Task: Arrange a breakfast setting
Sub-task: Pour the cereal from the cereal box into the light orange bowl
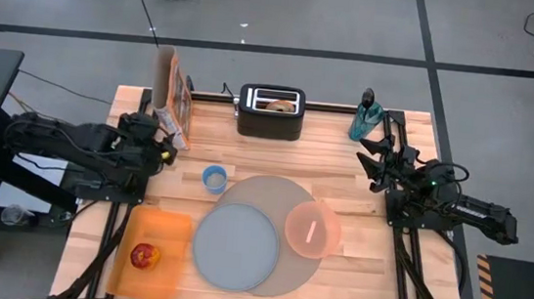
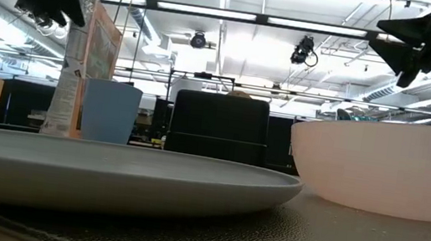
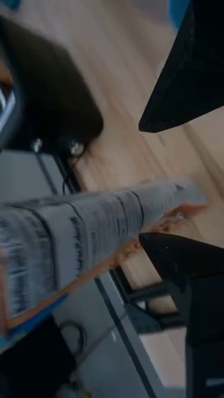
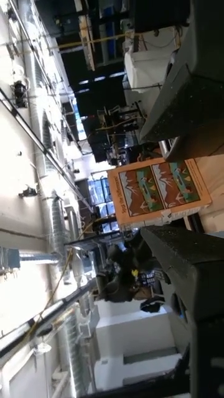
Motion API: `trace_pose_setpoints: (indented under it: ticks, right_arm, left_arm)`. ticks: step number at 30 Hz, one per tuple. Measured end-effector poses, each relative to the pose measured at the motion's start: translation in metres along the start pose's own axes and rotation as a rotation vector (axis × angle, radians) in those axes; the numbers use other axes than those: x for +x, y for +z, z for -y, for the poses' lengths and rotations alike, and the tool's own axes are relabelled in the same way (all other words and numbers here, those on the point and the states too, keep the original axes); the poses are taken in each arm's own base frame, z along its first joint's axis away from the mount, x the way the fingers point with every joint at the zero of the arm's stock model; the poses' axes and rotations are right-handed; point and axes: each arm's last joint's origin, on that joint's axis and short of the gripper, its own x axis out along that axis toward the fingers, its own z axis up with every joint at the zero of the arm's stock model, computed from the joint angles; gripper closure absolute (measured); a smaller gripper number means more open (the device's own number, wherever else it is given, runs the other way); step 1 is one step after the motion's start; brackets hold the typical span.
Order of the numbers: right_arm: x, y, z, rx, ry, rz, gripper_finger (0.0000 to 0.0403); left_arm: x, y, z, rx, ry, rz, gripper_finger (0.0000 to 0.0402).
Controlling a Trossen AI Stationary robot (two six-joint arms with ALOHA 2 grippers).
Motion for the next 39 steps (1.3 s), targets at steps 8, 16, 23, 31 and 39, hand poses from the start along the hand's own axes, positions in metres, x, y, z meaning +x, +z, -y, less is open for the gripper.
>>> trace_pose_setpoints:
  ticks: [8, 16, 23, 31, 39]
  right_arm:
    - [0.000, 0.000, -0.001, -0.014, 0.037, -0.007, 0.0161]
    - [0.000, 0.000, -0.001, -0.014, 0.040, -0.008, 0.0161]
    - [0.000, 0.000, -0.002, -0.013, 0.054, -0.012, 0.0161]
    - [0.000, -0.001, -0.002, -0.008, 0.060, -0.014, 0.0161]
    - [0.000, 0.000, -0.002, -0.012, 0.060, -0.013, 0.0161]
  left_arm:
    - [0.019, -0.025, 0.010, -0.054, 0.133, 0.021, 0.0116]
    - [0.037, -0.047, 0.024, -0.089, 0.169, 0.069, 0.0116]
    - [0.051, -0.067, 0.025, -0.120, 0.211, 0.170, 0.0116]
    - [0.060, -0.083, 0.021, -0.120, 0.237, 0.281, 0.0116]
    - [0.067, -0.076, 0.021, -0.202, 0.298, 0.366, 0.0115]
